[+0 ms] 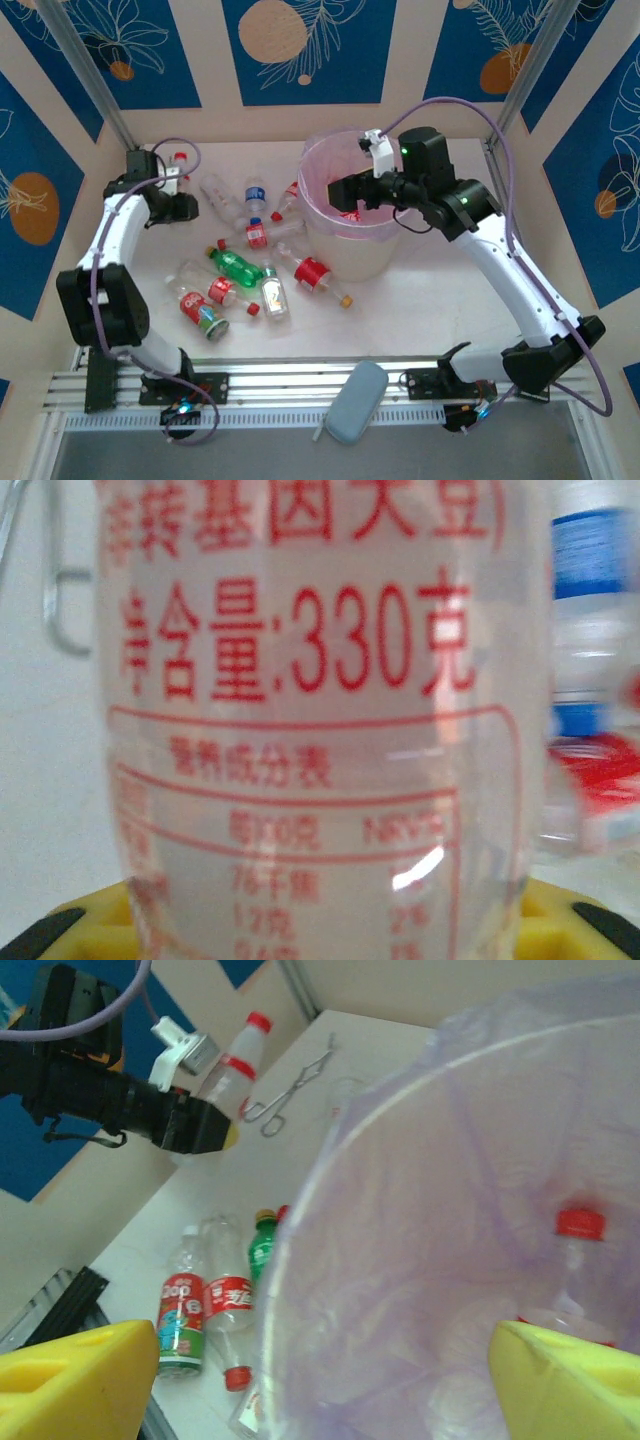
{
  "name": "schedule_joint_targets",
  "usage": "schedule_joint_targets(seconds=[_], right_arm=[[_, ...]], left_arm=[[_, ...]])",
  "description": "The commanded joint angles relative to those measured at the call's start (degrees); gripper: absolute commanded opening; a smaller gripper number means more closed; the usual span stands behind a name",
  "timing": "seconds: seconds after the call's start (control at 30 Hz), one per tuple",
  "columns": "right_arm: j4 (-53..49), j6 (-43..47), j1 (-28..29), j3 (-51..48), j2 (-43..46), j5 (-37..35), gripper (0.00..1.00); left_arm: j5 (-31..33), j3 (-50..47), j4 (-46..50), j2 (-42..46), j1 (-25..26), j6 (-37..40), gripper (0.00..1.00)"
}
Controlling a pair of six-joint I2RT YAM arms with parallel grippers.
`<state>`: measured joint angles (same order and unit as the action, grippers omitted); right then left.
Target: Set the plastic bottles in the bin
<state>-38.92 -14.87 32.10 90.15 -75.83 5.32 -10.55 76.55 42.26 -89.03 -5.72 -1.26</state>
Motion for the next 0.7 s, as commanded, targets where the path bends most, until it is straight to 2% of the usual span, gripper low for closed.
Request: schedule_joint_targets(seconds=[0.0,0.17,0.33,0.47,0.67], right_arm=[[0.4,-1.6,3.2,3.5,-2.8,-1.5,0.86],[1.1,-2.3,6.4,8.8,-8.5,-2.3,0.86],[4.0,-4.7,7.8,13.1,-13.7,0.5,0.86],[5.9,-6.3,8.9,16.4,-17.8,3.1,0.86],[6.3,-7.5,9.9,22.0,-24.7,6.6,0.84]], left_arm=[[-10.1,-0.9,-3.7,7.6,4.0,-5.3,0.36],[-21.0,-4.2,-8.6,15.4,9.3,-8.4,0.35],[-29.8,-8.4,-14.2,19.7,14.0,-12.4,0.35],[-34.3,-11.7,-20.1,21.8,17.0,-15.8,0.34],[-36.6,-10.5,-20.8,21.0,20.2,-15.3,0.33]])
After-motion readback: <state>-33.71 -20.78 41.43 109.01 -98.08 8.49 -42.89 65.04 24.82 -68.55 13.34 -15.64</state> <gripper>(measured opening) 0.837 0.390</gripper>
